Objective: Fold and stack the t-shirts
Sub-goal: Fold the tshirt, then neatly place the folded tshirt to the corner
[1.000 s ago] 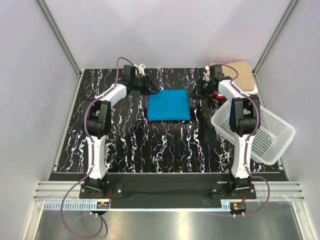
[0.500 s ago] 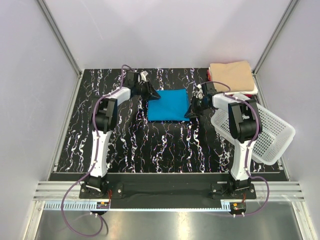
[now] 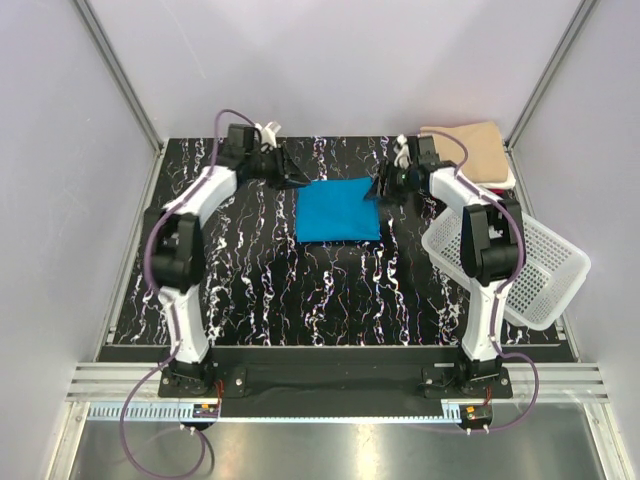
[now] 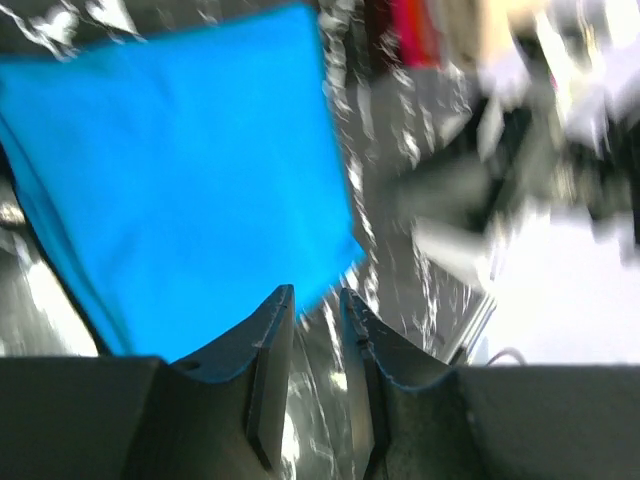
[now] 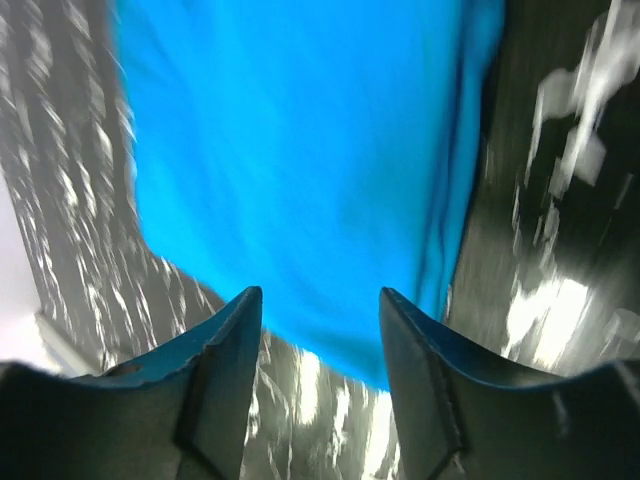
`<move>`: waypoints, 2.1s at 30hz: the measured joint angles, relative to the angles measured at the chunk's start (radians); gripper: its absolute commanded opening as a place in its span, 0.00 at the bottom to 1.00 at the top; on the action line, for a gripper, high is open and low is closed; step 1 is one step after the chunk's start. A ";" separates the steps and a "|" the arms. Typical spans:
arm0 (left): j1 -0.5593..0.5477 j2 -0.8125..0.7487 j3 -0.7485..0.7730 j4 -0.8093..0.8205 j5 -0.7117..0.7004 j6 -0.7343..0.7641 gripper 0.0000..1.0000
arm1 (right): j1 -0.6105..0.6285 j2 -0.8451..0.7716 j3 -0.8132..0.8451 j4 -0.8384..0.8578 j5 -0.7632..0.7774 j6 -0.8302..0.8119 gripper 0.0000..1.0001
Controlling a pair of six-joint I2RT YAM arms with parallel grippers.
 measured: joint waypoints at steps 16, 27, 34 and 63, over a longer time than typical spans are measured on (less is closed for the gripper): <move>-0.077 -0.631 -0.532 -0.124 -0.052 0.266 0.32 | -0.032 0.415 0.572 -0.204 0.013 -0.167 0.63; -0.088 -0.644 -0.561 -0.135 -0.063 0.290 0.32 | -0.024 0.431 0.594 -0.232 0.035 -0.212 0.51; -0.088 -0.645 -0.570 -0.119 -0.062 0.288 0.32 | -0.011 0.447 0.619 -0.240 0.034 -0.216 0.48; -0.088 -0.651 -0.570 -0.116 -0.061 0.283 0.33 | 0.014 0.133 0.587 -0.304 0.301 -0.360 0.00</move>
